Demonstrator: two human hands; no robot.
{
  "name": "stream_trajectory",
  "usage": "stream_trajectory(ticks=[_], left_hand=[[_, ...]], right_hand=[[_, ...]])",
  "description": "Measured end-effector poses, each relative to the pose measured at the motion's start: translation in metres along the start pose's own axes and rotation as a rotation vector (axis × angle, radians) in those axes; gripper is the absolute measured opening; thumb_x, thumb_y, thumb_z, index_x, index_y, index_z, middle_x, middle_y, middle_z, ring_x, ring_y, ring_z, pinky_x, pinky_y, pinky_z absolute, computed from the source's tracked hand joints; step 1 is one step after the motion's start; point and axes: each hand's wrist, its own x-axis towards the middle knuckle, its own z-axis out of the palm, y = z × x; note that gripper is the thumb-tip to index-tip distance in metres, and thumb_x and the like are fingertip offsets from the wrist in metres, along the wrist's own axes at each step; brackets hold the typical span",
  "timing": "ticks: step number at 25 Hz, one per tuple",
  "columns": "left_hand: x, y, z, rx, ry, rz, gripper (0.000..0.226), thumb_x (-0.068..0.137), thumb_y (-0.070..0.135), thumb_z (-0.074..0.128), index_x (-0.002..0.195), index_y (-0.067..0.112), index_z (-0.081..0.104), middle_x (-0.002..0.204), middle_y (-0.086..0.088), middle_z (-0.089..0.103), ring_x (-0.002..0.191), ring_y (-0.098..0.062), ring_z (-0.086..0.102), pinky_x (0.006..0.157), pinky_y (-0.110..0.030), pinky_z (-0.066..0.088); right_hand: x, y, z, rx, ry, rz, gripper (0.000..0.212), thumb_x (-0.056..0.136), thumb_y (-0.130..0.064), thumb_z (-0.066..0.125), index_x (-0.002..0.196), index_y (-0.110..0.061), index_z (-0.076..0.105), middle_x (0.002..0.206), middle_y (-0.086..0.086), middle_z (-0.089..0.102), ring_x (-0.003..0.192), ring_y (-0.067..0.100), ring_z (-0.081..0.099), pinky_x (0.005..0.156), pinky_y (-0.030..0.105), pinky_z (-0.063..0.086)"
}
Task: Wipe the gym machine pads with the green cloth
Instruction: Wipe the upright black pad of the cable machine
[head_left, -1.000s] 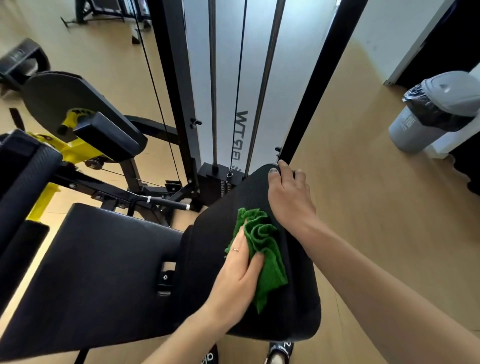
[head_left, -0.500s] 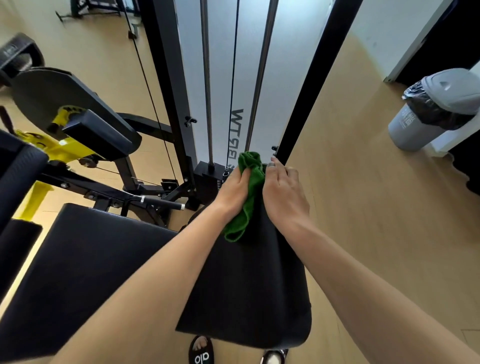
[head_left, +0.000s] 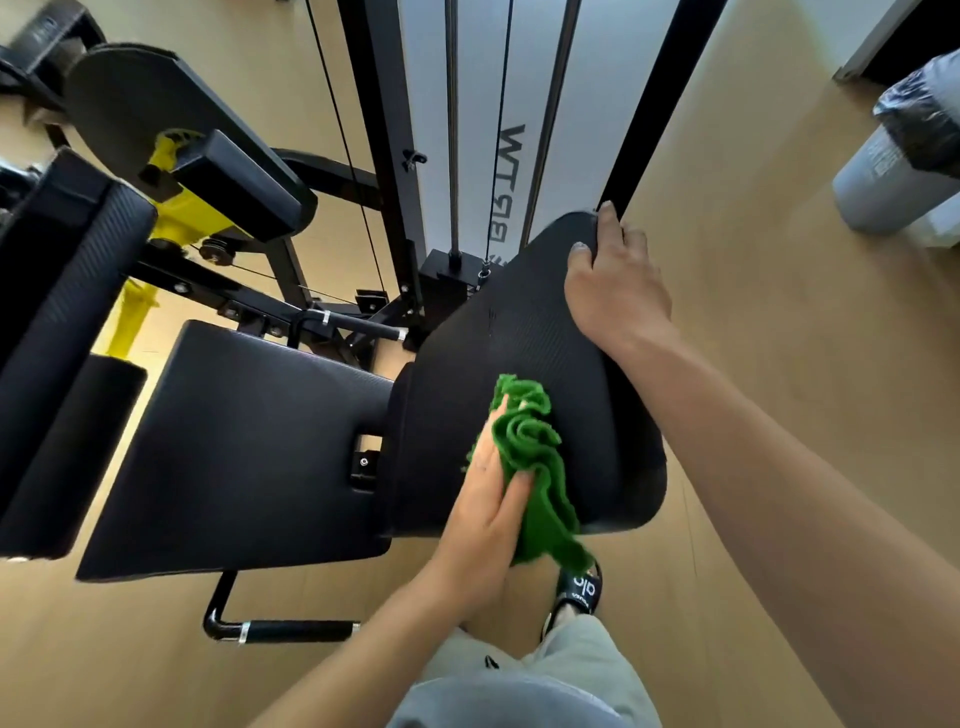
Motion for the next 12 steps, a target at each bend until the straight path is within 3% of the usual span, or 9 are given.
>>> stream_trajectory(ticks=[2, 5, 9, 12], left_hand=[[0.031, 0.001, -0.001, -0.064, 0.032, -0.013, 0.057, 0.099, 0.036, 0.043, 0.153, 0.028, 0.026, 0.158, 0.014, 0.033, 0.146, -0.001, 0.025, 0.123, -0.035, 0.016], [0.094, 0.000, -0.014, 0.013, 0.095, -0.061, 0.050, 0.106, 0.022, 0.040, 0.154, 0.020, 0.026, 0.154, 0.012, 0.032, 0.145, -0.005, 0.028, 0.114, -0.011, 0.019], [0.161, 0.010, -0.032, 0.092, 0.112, -0.172, 0.050, 0.106, 0.031, 0.037, 0.154, 0.021, 0.027, 0.147, 0.006, 0.041, 0.138, -0.009, 0.035, 0.108, -0.018, 0.023], [0.121, 0.007, -0.024, -0.026, 0.126, -0.157, 0.042, 0.105, 0.030, 0.041, 0.147, 0.031, 0.039, 0.138, 0.015, 0.044, 0.129, -0.002, 0.039, 0.112, -0.022, 0.027]], right_hand=[[-0.001, 0.001, 0.001, 0.008, 0.034, -0.006, 0.058, 0.105, -0.034, 0.032, 0.160, -0.022, 0.016, 0.166, 0.009, 0.018, 0.145, 0.036, 0.031, 0.114, 0.043, 0.030], [0.003, 0.001, 0.004, 0.046, 0.095, -0.024, 0.057, 0.103, -0.032, 0.036, 0.158, -0.021, 0.024, 0.163, 0.008, 0.026, 0.142, 0.033, 0.037, 0.112, 0.041, 0.033], [0.008, 0.002, 0.006, 0.087, 0.137, -0.040, 0.056, 0.101, -0.030, 0.039, 0.155, -0.020, 0.031, 0.157, 0.007, 0.036, 0.138, 0.029, 0.042, 0.110, 0.040, 0.035], [0.004, 0.002, 0.006, 0.084, 0.143, -0.044, 0.055, 0.101, -0.030, 0.039, 0.155, -0.020, 0.033, 0.156, 0.007, 0.038, 0.137, 0.029, 0.043, 0.109, 0.039, 0.035]])
